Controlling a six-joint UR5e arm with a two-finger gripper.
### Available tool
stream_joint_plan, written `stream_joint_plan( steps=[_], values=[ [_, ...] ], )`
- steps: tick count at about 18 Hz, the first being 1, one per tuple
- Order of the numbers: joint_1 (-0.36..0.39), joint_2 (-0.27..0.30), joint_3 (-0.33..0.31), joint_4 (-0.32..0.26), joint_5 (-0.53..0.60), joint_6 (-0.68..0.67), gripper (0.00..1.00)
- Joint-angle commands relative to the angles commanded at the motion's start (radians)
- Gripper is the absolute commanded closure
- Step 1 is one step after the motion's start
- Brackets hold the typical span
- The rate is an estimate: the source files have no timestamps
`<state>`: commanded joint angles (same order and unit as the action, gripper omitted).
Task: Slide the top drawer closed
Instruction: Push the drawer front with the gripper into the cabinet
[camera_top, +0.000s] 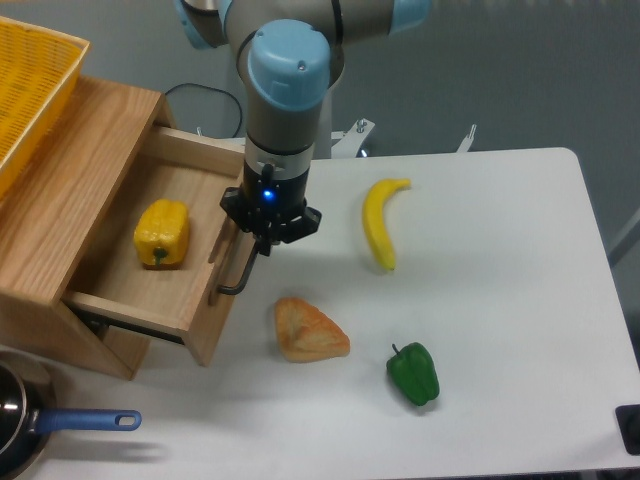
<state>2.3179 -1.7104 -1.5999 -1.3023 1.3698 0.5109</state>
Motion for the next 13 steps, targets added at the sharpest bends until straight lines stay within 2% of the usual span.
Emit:
stream_joint_plan(
  steps=[13],
  values=[
    [-0.057, 0.017, -0.012, 0.002, -0.006, -0.035, 0.93]
  ],
)
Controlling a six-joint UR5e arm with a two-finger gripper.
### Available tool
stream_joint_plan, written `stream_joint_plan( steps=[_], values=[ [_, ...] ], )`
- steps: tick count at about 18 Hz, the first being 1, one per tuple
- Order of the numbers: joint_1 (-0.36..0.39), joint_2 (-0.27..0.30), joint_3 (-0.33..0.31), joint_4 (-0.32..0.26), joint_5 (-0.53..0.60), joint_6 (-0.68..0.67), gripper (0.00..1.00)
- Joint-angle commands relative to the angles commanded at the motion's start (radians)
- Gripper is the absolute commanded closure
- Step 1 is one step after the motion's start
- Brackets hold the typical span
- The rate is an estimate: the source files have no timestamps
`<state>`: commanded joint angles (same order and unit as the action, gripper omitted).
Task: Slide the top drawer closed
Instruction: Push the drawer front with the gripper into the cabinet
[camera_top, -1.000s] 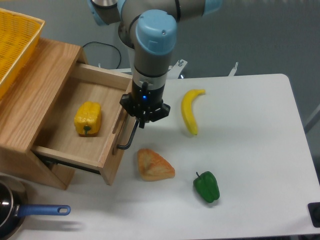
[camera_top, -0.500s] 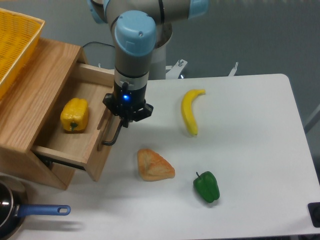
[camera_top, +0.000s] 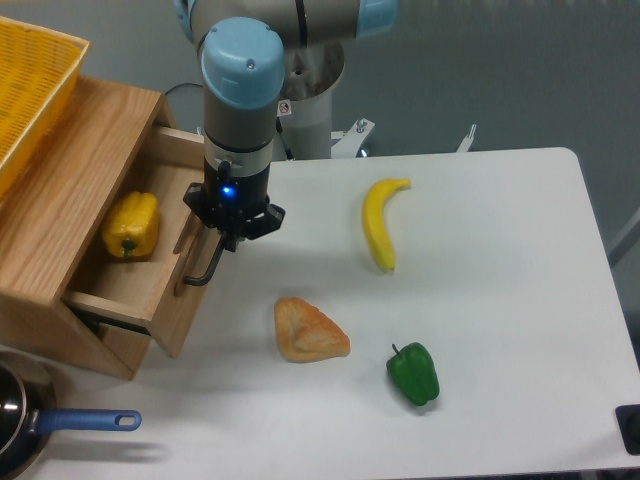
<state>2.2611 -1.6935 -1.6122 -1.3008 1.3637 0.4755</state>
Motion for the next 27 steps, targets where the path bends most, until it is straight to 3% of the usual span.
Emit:
stream_joint_plan(
  steps=[14, 27],
  values=[
    [-0.075, -0.017, 0.002, 0.002, -0.015, -0.011, 0.93],
    [-0.098, -0.015, 0.005, 0.000, -0.083, -0.011, 0.93]
  ],
)
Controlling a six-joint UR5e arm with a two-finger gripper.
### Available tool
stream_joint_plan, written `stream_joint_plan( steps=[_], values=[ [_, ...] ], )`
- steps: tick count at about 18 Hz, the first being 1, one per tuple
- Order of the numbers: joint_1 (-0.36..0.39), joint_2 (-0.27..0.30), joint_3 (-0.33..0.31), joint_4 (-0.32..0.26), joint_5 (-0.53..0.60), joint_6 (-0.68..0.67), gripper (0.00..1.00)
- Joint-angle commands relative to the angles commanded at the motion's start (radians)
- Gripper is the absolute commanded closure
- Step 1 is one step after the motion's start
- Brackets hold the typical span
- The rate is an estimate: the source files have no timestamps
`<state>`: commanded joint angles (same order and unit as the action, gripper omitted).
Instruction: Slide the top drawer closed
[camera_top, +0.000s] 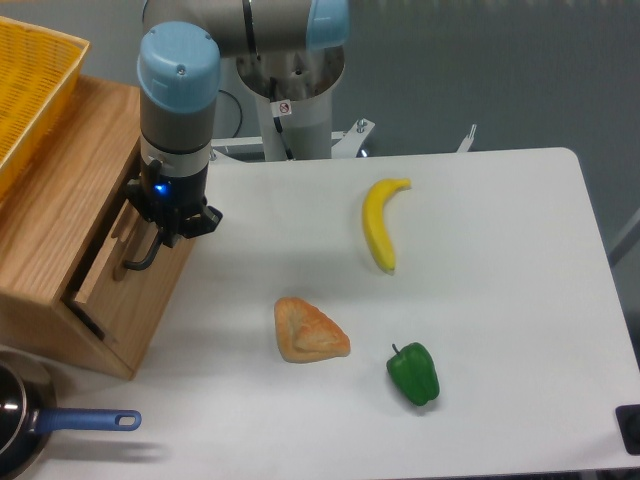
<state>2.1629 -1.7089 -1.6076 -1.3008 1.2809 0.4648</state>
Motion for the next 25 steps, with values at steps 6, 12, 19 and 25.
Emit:
stream_joint_plan(
  steps=[6, 12, 19, 25],
  values=[
    [-0.003, 0.003, -0.002, -0.006, -0.011, -0.002, 0.93],
    [-0.023, 0.002, 0.000, -0.006, -0.012, -0.005, 0.93],
    [-0.023, -0.005, 0.012, -0.006, -0.008, -0.005, 0.93],
    [0.066, -0.009, 0.046, 0.000, 0.041, 0.009, 0.77]
  ],
)
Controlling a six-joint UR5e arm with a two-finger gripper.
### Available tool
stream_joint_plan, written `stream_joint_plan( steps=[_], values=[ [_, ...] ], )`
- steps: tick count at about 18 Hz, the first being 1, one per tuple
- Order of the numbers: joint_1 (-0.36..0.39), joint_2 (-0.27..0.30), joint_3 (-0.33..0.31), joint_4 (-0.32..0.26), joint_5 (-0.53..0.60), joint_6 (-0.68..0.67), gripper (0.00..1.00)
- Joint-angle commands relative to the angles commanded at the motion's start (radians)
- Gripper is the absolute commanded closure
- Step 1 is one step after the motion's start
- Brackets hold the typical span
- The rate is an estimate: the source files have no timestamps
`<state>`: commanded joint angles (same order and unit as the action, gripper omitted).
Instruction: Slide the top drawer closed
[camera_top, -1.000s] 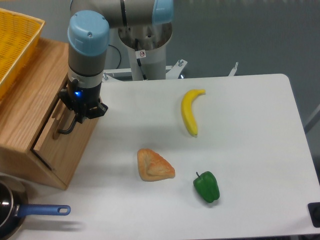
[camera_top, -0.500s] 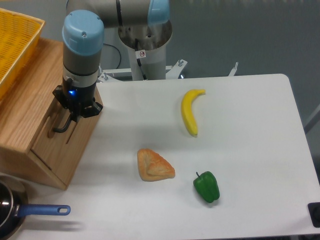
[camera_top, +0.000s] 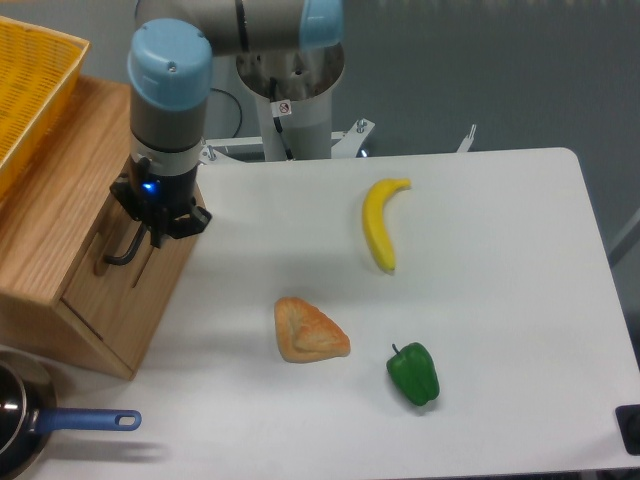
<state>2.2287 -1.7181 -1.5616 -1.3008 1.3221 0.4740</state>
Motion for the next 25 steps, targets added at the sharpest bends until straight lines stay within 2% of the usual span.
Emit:
stream_joint_plan(
  steps=[3, 10, 13, 16, 19, 21, 25],
  values=[
    [0.077, -0.002, 0.000, 0.006, 0.040, 0.046, 0.66],
    [0.310, -0.031, 0.045, 0.008, 0.068, 0.286, 0.38],
    [0.402, -0.034, 0.046, 0.012, 0.069, 0.441, 0.15],
    [0.482, -0.052, 0.045, 0.015, 0.071, 0.572, 0.00],
    [0.551, -0.064, 0.037, 0.020, 0.069, 0.636, 0.00],
    [0.592, -0.074, 0.028, 0.018, 0.074, 0.730, 0.00],
    [0.666, -0.100, 0.012, 0.018, 0.186, 0.922, 0.00]
  ],
)
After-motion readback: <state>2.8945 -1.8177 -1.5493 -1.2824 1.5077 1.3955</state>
